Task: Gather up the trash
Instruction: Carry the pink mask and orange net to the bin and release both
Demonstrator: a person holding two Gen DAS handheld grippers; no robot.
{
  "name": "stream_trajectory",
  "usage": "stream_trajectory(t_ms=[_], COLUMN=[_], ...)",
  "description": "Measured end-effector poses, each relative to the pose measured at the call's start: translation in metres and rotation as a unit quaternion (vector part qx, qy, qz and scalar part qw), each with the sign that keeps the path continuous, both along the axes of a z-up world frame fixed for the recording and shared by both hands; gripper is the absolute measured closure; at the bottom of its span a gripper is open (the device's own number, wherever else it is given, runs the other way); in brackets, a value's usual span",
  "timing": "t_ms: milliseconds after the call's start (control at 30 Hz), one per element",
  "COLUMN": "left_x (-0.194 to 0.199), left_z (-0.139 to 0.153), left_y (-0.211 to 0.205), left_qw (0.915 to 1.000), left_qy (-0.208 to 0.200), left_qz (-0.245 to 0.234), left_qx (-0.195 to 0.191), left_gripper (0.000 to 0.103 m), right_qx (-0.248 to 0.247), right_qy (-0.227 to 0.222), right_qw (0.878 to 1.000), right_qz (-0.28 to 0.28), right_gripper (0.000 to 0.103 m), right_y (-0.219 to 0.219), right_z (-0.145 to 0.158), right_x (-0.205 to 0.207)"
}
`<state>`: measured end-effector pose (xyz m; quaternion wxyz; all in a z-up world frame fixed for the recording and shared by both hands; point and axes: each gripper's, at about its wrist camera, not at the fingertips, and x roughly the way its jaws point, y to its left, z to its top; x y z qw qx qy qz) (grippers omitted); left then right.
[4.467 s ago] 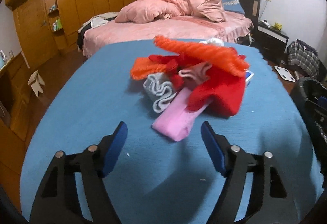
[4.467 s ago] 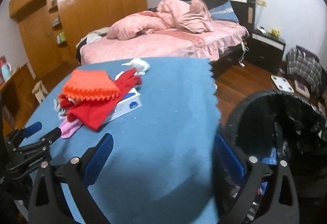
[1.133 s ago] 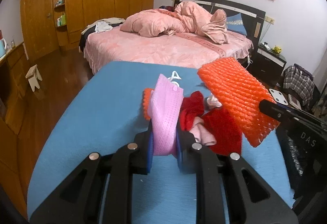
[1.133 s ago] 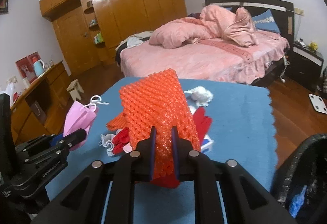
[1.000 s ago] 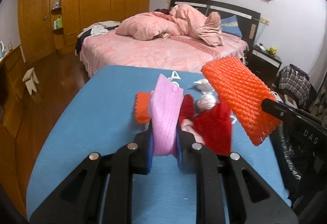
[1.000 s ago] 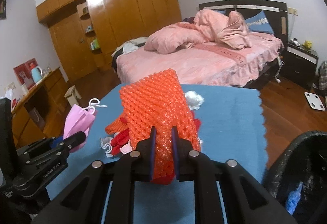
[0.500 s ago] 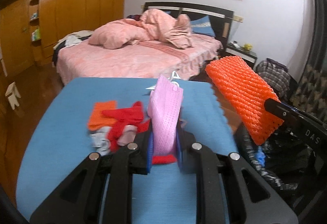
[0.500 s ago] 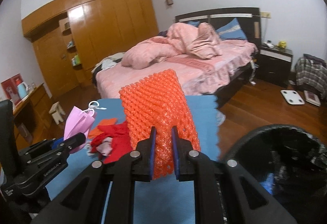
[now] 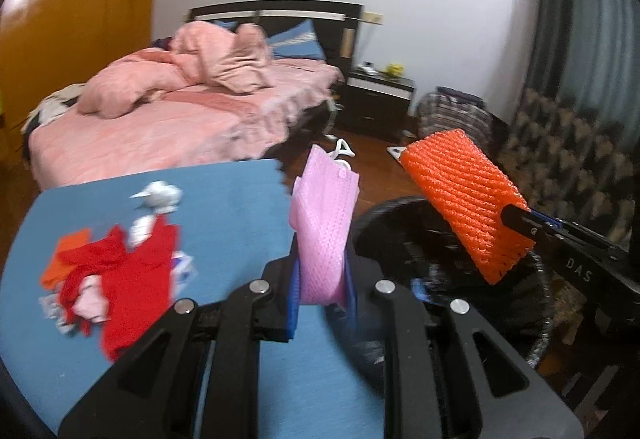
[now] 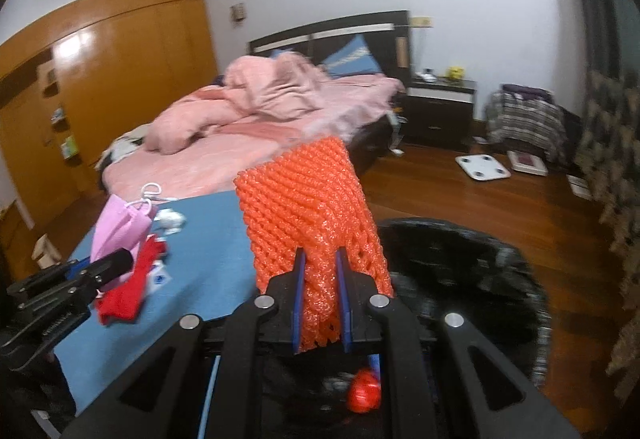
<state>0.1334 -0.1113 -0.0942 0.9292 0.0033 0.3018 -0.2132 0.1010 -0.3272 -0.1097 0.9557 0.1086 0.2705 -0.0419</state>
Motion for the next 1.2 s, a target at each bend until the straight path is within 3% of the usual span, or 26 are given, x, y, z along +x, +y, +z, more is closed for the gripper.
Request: stream_trajectory(t_ms=[200, 267, 300, 400, 467, 500, 633, 700, 900, 1200], left_x=[0.007, 0.012, 0.012, 0.016, 0.014, 0.013, 0.015, 0.014, 0.009, -0.001], left_z=[-0.006, -0.010, -0.012, -0.021, -0.025, -0.025, -0.027, -0.024, -0.022, -0.038], left_y=[-0.053, -0.071, -0.078, -0.089, -0.085, -0.082, -0.048, -0.028, 0.053, 0.176], left_qw=[0.9986, 0.9971, 0.9960, 0.9935, 0.9936, 0.9941, 0.9979, 0.9990, 0.9983, 0.9795], left_qy=[0.007, 0.015, 0.020, 0.034, 0.034, 0.033, 0.024, 0.021, 0.002, 0.010], left_qz=[-0.052, -0.074, -0.086, -0.107, -0.105, -0.101, -0.060, -0.039, 0.050, 0.187], left_qx=[-0.005, -0.012, -0.015, -0.023, -0.026, -0.024, -0.010, -0.006, 0.030, 0.074], left_gripper=[0.086, 0.082, 0.076, 0.051, 0.041, 0.038, 0.027, 0.023, 0.019, 0.019], right_qx=[-0.003, -0.001, -0.003, -0.008, -0.007, -0.008, -0.020, -0.019, -0.008, 0.000], right_qy=[0.017, 0.024, 0.031, 0.041, 0.044, 0.043, 0.034, 0.029, 0.021, 0.027], right_qw=[0.999, 0.998, 0.997, 0.995, 0.994, 0.993, 0.993, 0.994, 0.998, 0.999], right_qz=[-0.049, -0.061, -0.067, -0.092, -0.105, -0.107, -0.112, -0.107, -0.058, 0.044], right_gripper=[0.089, 0.088, 0.087, 0.074, 0.053, 0.048, 0.014, 0.006, 0.006, 0.006], right_y=[-0.044, -0.054, -0.059, -0.070, -0.075, -0.075, -0.069, -0.062, -0.023, 0.080], right_z=[-0.013, -0.019, -0.022, -0.029, -0.032, -0.032, -0.030, -0.028, -0.022, -0.028], right_x=[-0.016, -0.019, -0.020, -0.025, -0.029, -0.027, -0.023, -0.019, -0.007, 0.032])
